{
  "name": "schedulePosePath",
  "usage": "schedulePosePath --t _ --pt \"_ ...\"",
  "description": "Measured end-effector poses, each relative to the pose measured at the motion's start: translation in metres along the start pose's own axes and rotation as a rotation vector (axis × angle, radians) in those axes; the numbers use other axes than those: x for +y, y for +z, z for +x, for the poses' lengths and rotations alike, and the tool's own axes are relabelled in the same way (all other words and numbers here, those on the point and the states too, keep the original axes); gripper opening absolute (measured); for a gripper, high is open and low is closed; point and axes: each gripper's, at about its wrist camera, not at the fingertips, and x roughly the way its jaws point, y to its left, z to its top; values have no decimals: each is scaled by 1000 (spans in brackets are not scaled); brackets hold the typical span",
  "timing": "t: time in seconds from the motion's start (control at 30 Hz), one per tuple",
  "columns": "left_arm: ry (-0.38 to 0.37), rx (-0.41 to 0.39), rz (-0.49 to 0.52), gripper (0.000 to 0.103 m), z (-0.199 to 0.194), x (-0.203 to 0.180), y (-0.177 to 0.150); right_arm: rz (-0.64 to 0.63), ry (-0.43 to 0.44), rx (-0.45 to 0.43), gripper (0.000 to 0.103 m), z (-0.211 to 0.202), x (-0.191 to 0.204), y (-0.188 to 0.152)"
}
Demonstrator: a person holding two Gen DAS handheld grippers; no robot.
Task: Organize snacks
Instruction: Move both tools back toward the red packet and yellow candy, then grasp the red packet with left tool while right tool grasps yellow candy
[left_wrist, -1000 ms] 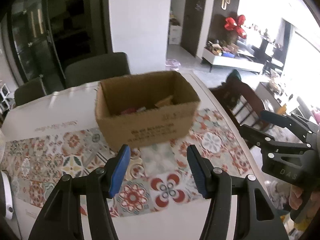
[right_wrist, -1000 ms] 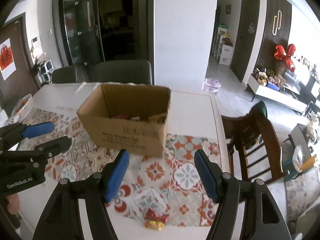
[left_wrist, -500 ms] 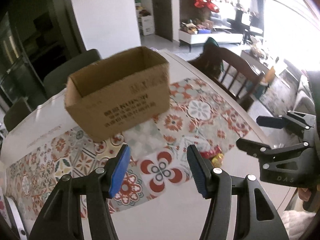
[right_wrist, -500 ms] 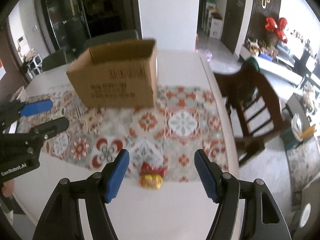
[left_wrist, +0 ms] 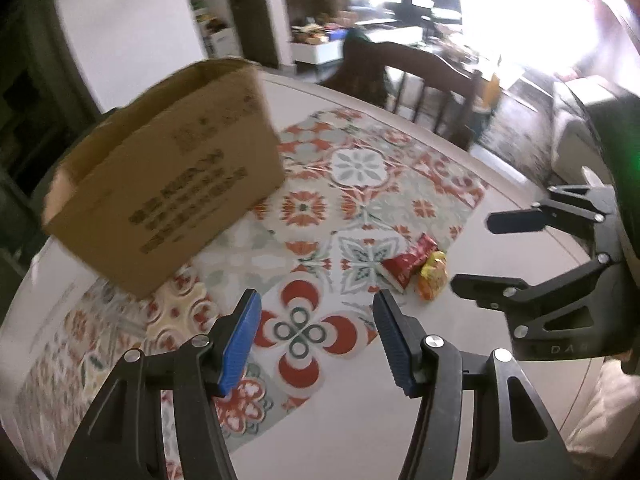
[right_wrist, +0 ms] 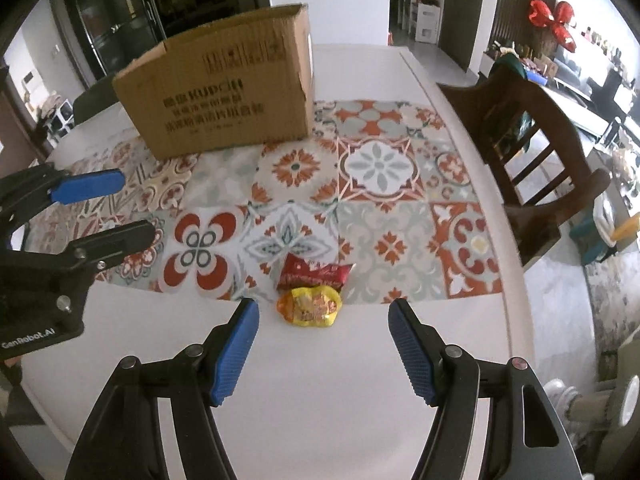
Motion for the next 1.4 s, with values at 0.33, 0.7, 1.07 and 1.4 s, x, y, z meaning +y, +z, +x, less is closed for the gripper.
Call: schedulePosePath --t 0.33,0.7,1.07,1.4 --pt "-171 56 250 51 42 -14 20 74 54 65 67 39 -7 -1" --pt "-312 136 378 46 63 -32 31 108 58 108 57 60 -12 1" --pt "-360 149 359 45 74 -44 41 134 62 102 35 56 -25 -3" --pt "-363 189 344 45 92 -54 41 177 48 100 22 48 -40 -11"
